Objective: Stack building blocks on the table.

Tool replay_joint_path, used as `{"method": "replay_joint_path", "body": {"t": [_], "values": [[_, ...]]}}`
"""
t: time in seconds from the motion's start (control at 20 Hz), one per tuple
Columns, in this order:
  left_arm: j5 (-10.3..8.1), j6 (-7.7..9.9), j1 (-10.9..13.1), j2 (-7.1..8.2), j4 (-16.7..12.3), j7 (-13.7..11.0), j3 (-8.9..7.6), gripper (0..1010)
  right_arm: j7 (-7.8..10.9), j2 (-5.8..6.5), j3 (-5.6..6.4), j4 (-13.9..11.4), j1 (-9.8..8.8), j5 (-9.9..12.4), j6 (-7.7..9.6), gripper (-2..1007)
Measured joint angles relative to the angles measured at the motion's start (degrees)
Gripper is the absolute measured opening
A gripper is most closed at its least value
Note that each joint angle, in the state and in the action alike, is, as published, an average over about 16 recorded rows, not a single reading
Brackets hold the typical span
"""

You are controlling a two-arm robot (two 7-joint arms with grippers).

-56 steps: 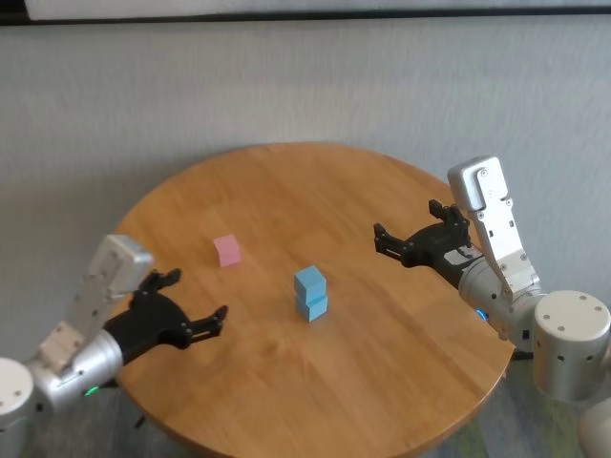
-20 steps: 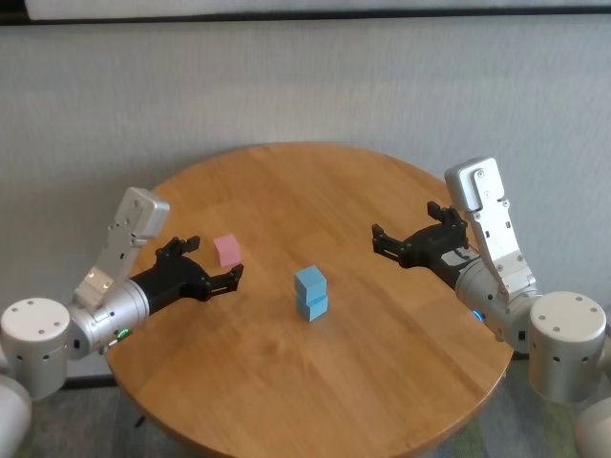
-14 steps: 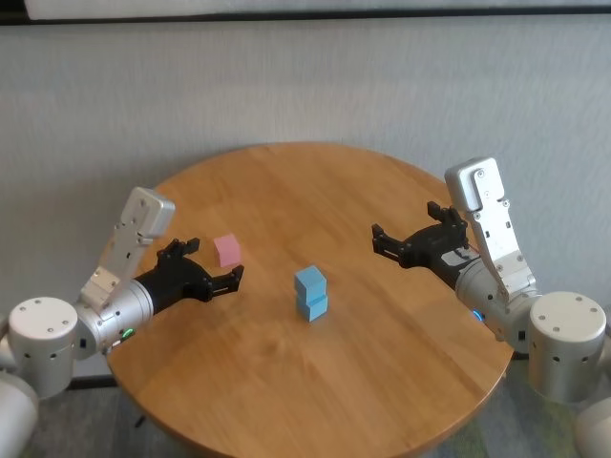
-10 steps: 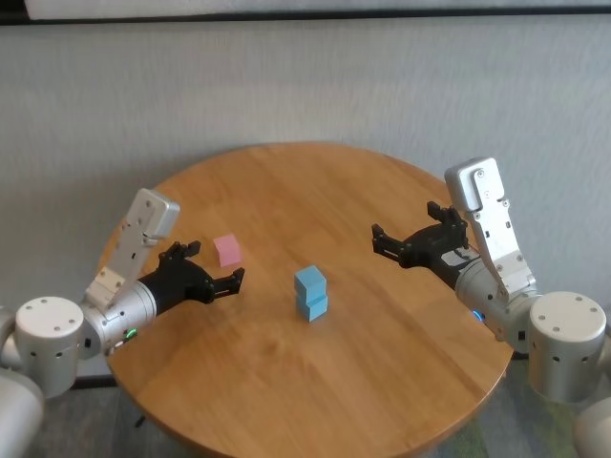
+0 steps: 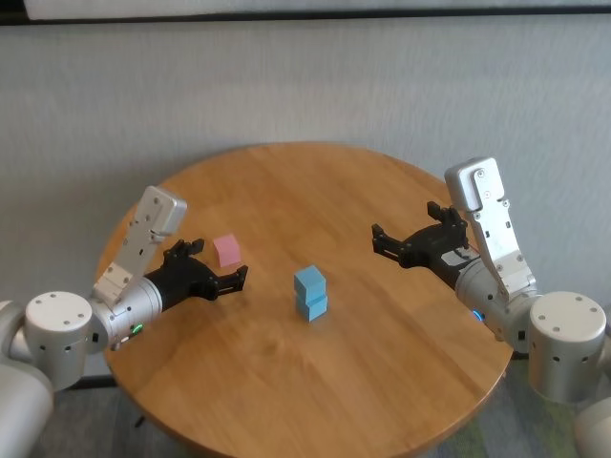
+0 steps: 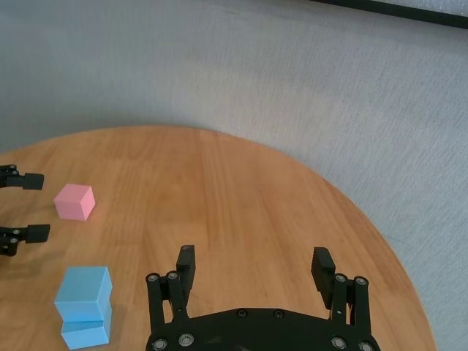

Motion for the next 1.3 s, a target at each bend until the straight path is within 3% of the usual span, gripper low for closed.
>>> {"method": "replay_joint_path", "body": {"t": [0.45,1.3], "values": [[0.45,-1.57,-1.6,-1.12,3.2,-0.4,-0.36,1001,0.0,0.0,0.0,0.0,0.0,0.0,0.0,1005],[1.8,-5.51,-5.7,-3.79,12.0,-0.9,-0.83,1001,0.0,-0.01,0.0,0.0,0.0,0.0,0.0,1005]]}}
